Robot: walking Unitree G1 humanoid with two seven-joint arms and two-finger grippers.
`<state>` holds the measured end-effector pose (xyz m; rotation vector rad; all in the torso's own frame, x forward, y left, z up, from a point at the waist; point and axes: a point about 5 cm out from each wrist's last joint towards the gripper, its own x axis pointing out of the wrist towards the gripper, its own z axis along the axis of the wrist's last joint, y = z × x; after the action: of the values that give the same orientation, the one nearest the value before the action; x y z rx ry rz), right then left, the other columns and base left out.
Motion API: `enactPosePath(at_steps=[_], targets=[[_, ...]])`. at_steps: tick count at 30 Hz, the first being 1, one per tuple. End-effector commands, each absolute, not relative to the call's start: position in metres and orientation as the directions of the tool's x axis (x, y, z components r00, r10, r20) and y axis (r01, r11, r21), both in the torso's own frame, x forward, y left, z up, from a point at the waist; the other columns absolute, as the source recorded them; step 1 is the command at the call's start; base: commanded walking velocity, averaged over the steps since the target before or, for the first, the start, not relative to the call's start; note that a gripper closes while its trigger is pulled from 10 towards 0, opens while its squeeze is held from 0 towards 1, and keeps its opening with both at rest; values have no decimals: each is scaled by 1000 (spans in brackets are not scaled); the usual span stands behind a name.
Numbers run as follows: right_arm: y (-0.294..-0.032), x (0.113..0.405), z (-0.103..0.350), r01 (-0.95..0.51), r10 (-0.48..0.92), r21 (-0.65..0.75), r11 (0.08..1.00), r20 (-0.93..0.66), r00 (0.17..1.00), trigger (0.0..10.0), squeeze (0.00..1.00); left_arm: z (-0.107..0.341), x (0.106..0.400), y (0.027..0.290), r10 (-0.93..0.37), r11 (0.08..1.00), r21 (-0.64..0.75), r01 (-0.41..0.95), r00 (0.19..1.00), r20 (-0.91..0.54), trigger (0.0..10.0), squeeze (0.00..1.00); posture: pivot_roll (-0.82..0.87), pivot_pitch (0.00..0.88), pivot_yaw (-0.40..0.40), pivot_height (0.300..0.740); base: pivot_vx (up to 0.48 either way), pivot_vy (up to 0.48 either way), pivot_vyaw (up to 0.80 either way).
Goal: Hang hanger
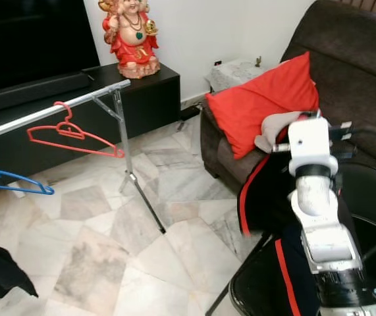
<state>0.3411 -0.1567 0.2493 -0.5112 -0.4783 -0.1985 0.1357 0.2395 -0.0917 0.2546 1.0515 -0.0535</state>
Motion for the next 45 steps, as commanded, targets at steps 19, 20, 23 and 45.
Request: enactPosePath(at_steps=[19,20,23,45], targets=[[-39,258,223,-840,900,-334,428,246,360,10000,0,-92,134,243,85,968,188,167,487,-869,10000,0,-9,79,19,740,0,0,0],[-43,262,218,-828,893,-338,448,222,392,10000,0,-92,134,243,85,968,188,168,487,-869,10000,0,-8,79,20,740,0,0,0],[-60,285,192,-744,795,-284,605,154,587,10000,0,-92,133,243,83,968,187,170,487,-869,10000,0,-6,79,19,740,0,0,0],[-125,308,62,-245,249,51,968,-279,927,10000,0,-92,132,243,82,967,186,172,485,-871,10000,0,2,95,18,740,0,0,0]])
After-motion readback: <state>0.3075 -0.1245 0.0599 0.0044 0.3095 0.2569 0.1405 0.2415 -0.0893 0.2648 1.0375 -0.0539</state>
